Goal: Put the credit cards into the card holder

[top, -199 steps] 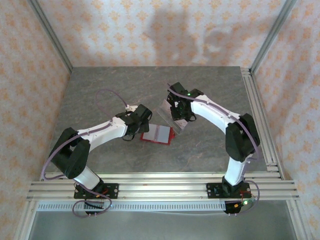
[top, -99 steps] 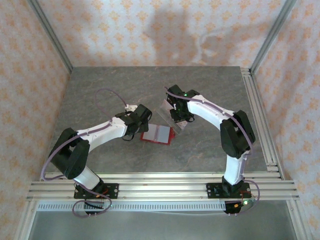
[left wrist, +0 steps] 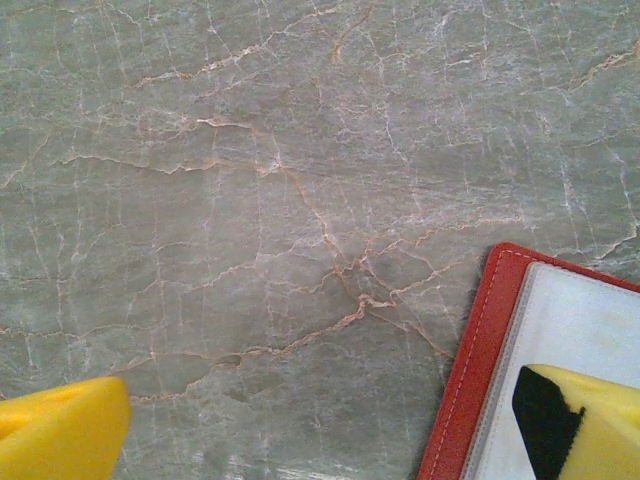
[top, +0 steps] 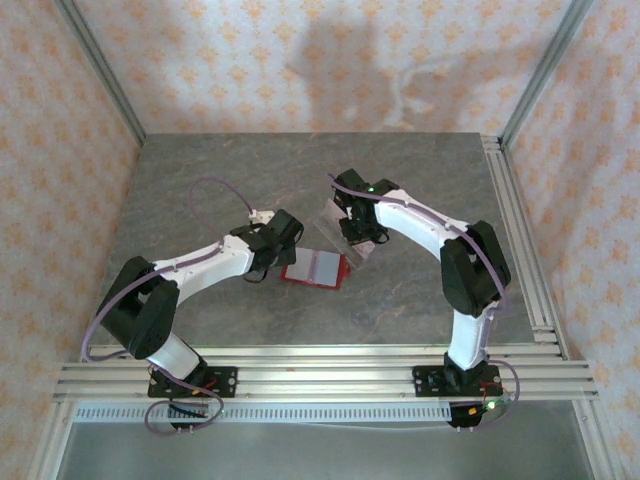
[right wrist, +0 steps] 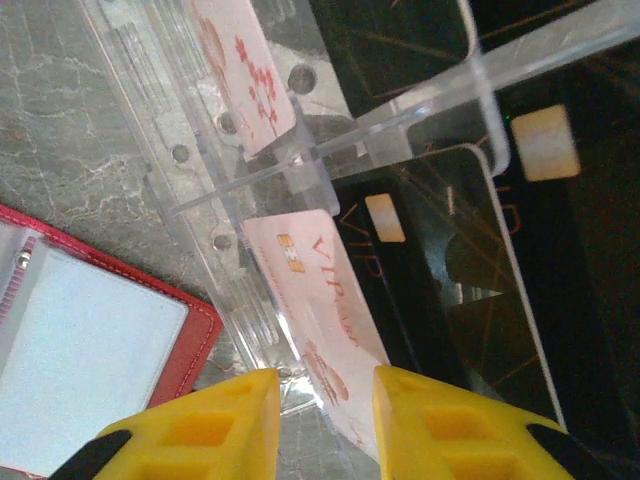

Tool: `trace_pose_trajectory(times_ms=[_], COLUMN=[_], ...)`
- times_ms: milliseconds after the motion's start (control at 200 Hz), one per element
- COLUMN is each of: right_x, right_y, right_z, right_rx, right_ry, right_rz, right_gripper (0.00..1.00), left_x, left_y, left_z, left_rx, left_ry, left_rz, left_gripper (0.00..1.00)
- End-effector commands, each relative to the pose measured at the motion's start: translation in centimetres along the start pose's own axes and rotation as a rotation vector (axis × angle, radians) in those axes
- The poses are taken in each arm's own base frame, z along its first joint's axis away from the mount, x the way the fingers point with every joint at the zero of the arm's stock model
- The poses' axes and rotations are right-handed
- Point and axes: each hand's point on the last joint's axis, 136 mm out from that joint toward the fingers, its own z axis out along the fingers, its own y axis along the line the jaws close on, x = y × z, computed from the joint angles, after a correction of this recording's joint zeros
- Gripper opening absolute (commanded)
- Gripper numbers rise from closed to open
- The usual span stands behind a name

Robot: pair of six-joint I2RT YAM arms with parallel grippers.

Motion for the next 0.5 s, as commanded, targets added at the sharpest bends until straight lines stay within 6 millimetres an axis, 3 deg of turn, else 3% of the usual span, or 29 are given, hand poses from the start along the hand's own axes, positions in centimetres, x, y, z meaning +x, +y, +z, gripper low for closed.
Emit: trace_pose_trajectory(times_ms=[0,495], right_x=[-1.6,-0.7], right_y=[-1.2,-1.6], right_z=[-2.5,-0.3], right_rx=[0.042,0.086], right_ry=[-0.07,-0.003], right_rz=[-0.016,-0.056], right_gripper=[0.3,0.29], left_x=[0.0,0.2], left_y=[0.9,1.0], left_z=[-0.6,-0.5], left_rx=[-0.03,-0.033], left_ry=[-0.019,-0.016], left_rz=[0.002,0.001], left_gripper=[1.0,1.0])
